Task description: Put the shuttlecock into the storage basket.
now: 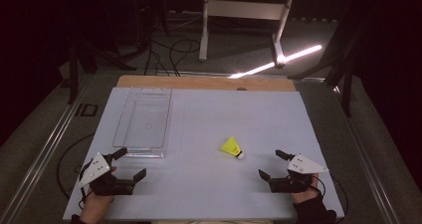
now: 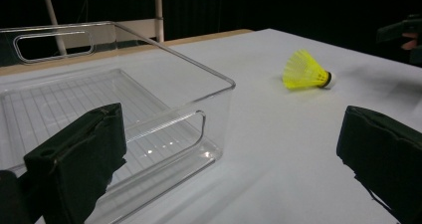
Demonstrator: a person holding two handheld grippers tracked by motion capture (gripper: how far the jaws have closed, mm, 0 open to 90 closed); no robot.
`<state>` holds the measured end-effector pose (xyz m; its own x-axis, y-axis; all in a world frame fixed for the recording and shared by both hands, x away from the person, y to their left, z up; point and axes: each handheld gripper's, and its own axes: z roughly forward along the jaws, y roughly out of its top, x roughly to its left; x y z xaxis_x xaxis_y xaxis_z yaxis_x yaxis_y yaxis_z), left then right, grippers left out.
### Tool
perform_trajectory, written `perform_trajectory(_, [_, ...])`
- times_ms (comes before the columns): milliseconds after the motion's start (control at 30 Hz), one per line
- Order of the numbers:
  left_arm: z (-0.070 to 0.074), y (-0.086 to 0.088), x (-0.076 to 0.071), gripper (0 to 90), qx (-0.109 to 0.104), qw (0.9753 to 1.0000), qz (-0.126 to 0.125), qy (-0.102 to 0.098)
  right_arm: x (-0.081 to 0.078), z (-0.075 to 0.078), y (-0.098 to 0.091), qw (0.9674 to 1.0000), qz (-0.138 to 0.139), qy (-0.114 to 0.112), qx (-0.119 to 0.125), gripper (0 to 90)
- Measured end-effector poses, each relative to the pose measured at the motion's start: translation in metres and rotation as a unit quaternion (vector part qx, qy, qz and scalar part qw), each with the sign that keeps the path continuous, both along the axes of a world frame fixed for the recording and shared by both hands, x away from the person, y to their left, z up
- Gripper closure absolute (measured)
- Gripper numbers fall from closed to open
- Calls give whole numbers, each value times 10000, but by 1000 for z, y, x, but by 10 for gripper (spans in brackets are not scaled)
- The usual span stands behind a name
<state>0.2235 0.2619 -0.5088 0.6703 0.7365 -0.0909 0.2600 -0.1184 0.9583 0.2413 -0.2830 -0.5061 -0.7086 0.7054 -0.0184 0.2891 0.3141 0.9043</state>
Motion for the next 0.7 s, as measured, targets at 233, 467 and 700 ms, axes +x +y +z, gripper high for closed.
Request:
perform_trajectory(233, [0, 1, 0, 1, -42, 10000, 13, 6, 0, 1, -1, 10000, 1, -55, 47, 80])
perform_trajectory(467, [1, 1, 0, 1, -109, 9999, 8, 16, 0, 1, -1, 10000, -10, -40, 68, 80])
perform_trajectory(700, [6, 2, 0, 0, -184, 9998, -63, 16, -1, 2, -1, 10000, -8, -56, 72, 80])
